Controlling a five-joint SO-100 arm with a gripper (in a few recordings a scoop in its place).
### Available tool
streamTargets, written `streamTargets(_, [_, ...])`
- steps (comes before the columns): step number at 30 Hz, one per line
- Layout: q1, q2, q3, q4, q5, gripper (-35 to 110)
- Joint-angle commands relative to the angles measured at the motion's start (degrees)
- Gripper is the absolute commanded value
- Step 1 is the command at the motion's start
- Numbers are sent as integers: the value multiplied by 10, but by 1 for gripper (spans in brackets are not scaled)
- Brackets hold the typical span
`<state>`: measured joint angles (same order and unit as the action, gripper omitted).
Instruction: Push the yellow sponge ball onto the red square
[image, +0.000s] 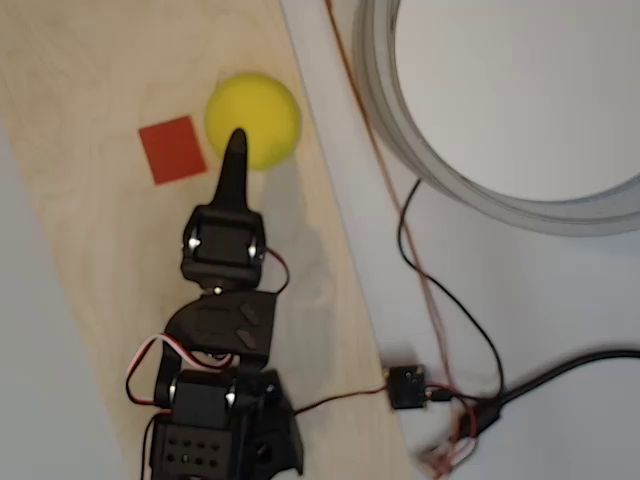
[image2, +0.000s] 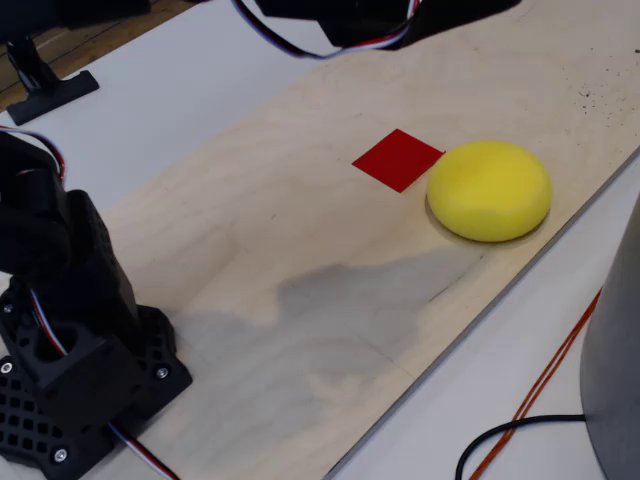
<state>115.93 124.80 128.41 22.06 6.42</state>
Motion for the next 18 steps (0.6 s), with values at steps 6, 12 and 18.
streamTargets(6, [54,34,-4,106,51,0])
streamTargets(12, [63,-37,-14,98,71,0])
streamTargets(18, [64,-168,-66,74,84,0])
